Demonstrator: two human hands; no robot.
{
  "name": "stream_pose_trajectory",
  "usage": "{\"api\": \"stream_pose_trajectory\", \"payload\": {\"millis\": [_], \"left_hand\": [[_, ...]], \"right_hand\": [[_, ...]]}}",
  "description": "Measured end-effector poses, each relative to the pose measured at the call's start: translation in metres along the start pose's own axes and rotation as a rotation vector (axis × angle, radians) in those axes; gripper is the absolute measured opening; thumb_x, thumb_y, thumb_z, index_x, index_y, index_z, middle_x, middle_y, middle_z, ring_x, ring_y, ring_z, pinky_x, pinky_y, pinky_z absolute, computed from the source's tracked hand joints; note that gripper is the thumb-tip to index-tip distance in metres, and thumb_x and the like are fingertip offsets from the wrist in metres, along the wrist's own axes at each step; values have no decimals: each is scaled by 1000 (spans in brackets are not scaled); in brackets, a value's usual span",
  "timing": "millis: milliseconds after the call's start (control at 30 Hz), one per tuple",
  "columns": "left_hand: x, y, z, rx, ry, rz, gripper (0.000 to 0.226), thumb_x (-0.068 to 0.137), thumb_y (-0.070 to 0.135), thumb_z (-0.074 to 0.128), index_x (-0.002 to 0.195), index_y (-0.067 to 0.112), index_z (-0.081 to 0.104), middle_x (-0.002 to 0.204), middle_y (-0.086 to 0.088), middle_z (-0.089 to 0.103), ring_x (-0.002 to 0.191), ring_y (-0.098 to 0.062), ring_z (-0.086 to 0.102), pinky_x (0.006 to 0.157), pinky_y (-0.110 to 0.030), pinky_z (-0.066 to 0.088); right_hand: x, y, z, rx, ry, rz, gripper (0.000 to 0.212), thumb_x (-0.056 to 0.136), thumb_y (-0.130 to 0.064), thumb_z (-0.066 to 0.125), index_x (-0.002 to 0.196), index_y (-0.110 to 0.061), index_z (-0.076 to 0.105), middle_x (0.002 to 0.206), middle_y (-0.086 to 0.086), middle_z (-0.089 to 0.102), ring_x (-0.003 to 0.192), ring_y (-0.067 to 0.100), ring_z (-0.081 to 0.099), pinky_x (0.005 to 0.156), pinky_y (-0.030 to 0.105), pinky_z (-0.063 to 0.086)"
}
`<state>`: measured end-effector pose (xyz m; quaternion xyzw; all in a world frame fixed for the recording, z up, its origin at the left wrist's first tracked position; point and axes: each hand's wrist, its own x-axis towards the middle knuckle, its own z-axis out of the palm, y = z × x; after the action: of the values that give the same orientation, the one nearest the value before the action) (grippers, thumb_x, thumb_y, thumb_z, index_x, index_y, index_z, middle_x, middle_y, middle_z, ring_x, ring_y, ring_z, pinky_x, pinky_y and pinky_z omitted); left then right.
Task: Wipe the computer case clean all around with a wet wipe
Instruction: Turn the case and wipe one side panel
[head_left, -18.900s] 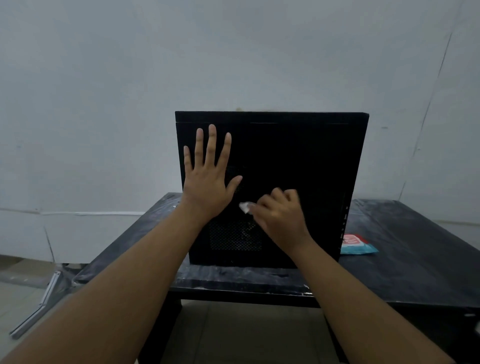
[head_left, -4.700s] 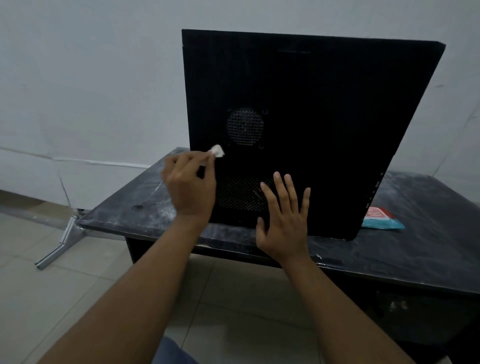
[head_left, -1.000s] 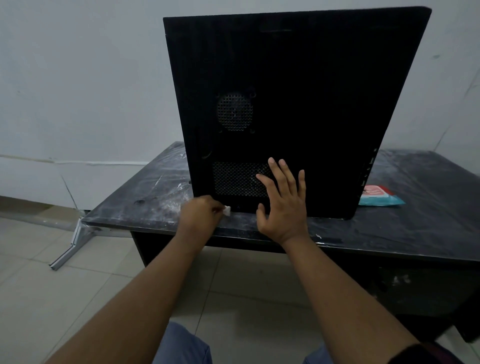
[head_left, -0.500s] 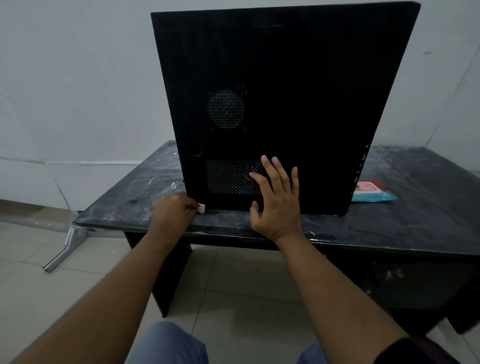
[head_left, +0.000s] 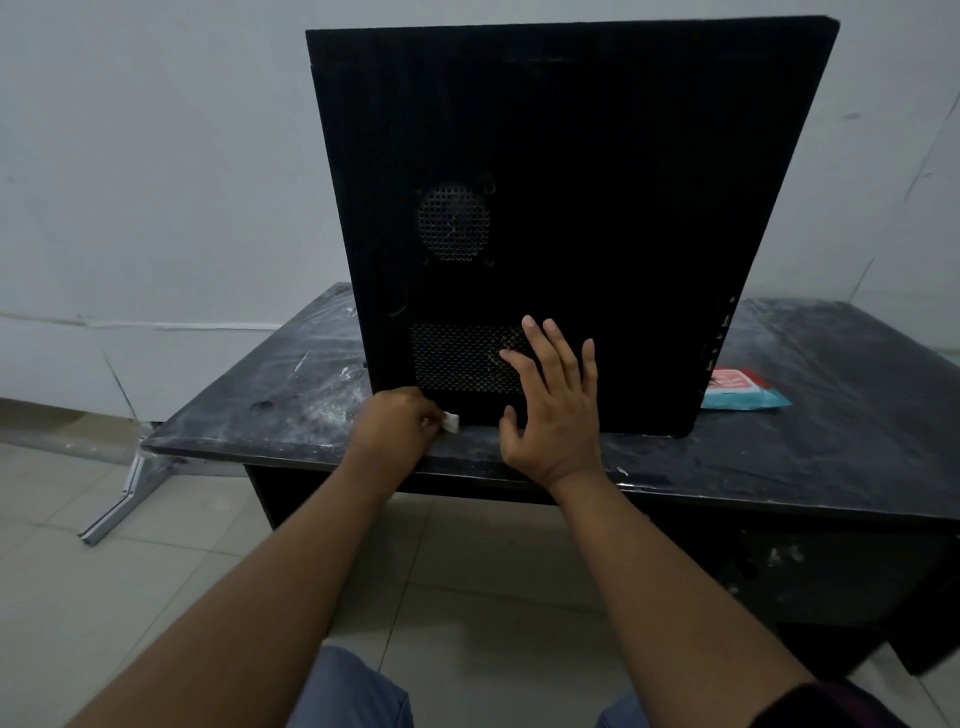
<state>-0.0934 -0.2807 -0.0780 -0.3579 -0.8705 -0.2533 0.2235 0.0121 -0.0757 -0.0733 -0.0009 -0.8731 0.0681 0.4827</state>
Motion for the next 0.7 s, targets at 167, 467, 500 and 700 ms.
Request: {"api": "stream_pose_trajectory", "payload": {"millis": [167, 467, 500, 700], "left_hand": [[-5, -29, -16, 52, -1, -38, 15, 76, 5, 90, 88, 14, 87, 88, -6, 78, 73, -29, 73, 67, -39, 61], [19, 55, 22, -64, 2, 199, 7, 85, 11, 77, 79, 12, 80, 79, -4, 68, 66, -24, 65, 58, -37, 53], [22, 60, 24, -74, 11, 212, 11, 86, 12, 74, 76, 12, 78, 77, -4, 66, 64, -24, 63, 56, -38, 52], [13, 17, 3, -96, 116, 138, 13, 85, 8, 85, 96, 15, 86, 93, 1, 77, 79, -16, 72, 71, -30, 58]], "right_hand": [[-1, 1, 1, -5, -1, 1, 68, 78, -25, 72, 145, -19, 59, 174, 6, 26, 165, 25, 12, 128, 66, 11], [-1, 4, 1, 15, 20, -10, 65, 79, -25, 70, 143, -18, 61, 174, 5, 28, 164, 24, 15, 129, 65, 11], [-1, 4, 2, 23, 25, -12, 64, 80, -25, 69, 143, -17, 61, 173, 5, 29, 164, 24, 15, 129, 65, 12], [-1, 3, 2, 22, 13, -10, 67, 77, -22, 72, 143, -17, 61, 173, 6, 29, 164, 24, 15, 128, 66, 13]]}}
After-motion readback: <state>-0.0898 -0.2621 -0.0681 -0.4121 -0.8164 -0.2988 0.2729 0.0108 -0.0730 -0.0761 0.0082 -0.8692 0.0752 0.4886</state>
